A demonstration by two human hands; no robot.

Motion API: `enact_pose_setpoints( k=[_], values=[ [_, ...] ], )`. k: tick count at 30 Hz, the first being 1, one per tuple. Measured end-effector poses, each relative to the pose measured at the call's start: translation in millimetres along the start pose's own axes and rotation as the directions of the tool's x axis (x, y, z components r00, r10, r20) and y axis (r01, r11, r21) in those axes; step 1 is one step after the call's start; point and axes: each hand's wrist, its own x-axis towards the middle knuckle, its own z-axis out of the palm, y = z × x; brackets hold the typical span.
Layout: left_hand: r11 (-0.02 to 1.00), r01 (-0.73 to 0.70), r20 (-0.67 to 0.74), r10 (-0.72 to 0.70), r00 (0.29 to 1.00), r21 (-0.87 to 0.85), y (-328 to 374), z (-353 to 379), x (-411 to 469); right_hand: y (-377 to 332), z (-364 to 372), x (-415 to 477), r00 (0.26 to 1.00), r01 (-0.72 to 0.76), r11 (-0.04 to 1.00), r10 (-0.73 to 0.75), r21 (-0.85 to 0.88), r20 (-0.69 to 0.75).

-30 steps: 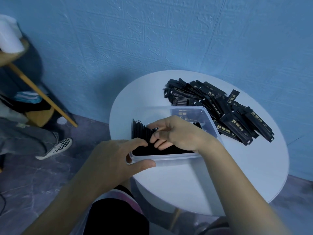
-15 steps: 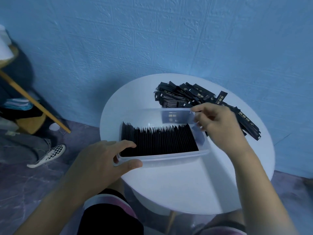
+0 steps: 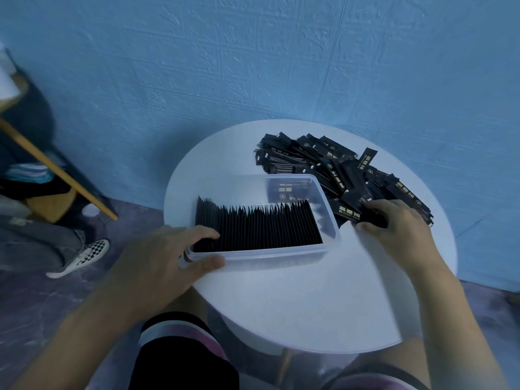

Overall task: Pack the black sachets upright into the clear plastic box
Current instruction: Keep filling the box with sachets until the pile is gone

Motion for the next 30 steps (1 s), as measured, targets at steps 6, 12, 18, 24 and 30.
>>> enact_pose_setpoints(
  k=[6, 12, 18, 24, 30],
  values=[
    [1.000, -0.004, 0.003, 0.004, 1.000, 0.004, 3, 0, 3, -8, 8, 1, 0.998, 0.061, 0.998, -0.061, 0.016, -0.036],
    [1.000, -0.007, -0.016, 0.007, 1.000, -0.025, 0, 3, 3, -13, 2, 1, 0.999, 0.047, 0.998, -0.046, 0.045, -0.026],
    [0.998, -0.025, -0.056, 0.022, 0.998, -0.059, 4, 5, 4, -40, -19, -1, 0.976, 0.074, 0.977, -0.030, 0.200, -0.216],
    [0.998, -0.003, -0.032, 0.001, 0.999, -0.070, 9, 9, 5, -126, -26, -16, 0.944, 0.315, 0.760, -0.312, 0.569, -0.105],
    [0.996, 0.009, -0.065, -0.014, 0.998, -0.085, 10, 15, 5, -181, 32, -20, 0.899, 0.245, 0.924, -0.330, 0.294, 0.288]
  ],
)
